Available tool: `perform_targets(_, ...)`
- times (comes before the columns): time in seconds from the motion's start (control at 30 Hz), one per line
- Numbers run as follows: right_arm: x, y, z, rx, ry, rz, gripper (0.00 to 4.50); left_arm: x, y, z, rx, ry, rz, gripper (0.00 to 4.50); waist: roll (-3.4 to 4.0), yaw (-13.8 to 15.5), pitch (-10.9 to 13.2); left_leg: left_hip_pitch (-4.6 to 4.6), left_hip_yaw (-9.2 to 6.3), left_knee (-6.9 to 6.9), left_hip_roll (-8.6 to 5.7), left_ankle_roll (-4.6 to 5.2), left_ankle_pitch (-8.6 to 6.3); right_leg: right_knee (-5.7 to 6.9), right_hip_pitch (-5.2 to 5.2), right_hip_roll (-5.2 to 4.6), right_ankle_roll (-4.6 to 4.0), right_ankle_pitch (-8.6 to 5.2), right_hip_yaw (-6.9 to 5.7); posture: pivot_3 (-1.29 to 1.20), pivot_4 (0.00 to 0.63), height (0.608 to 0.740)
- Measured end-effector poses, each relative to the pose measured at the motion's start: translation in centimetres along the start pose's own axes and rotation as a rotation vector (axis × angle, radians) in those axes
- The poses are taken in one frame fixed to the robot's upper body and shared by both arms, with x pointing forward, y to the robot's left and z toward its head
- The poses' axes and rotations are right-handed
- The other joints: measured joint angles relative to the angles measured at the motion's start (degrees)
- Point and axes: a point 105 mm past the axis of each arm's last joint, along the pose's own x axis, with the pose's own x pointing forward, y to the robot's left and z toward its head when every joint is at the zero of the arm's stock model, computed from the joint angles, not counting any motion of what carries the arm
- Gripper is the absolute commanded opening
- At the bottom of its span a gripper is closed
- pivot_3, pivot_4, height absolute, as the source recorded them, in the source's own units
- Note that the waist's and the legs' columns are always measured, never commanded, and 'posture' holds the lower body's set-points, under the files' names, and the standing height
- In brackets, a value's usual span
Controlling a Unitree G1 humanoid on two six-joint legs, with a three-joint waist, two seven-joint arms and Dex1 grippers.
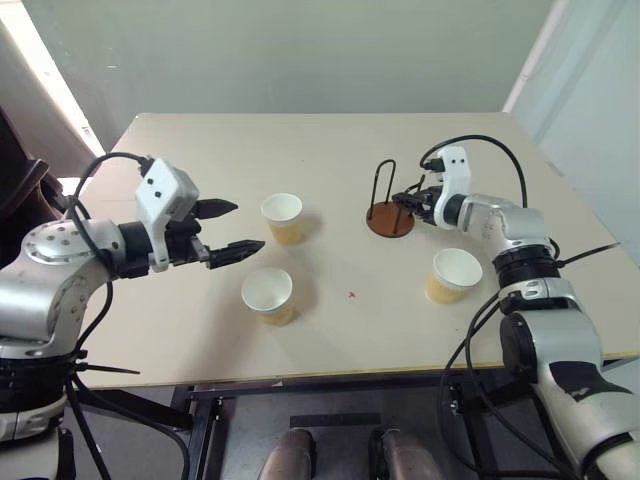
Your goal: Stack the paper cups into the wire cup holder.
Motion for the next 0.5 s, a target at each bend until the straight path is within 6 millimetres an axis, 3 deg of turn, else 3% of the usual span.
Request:
perform_targets(0.2,0.1,0.2,0.4,-0.007,-0.015,0.003,0.01,0.0,0.1,0.0,0.002,0.004,0.012,4.50,0.00,0.0,0.0,-0.01,0.00,0.00,0.00,-0.03,-0.02,-0.01,0.00,0.00,0.00,0.00,0.00,0.00,0.150,0.740)
perform_targets(0.5,-1.8,2.3,0.0,-0.079,0.038,0.100,0.01,0.0,-0.6,0.4,0.014,0.000,-0.049,4.50,0.00,0.1,0.0,-0.07,0.00,0.00,0.01,-0.03,-0.04,-0.05,0.00,0.00,0.02,0.01,-0.10,0.00,0.150,0.740)
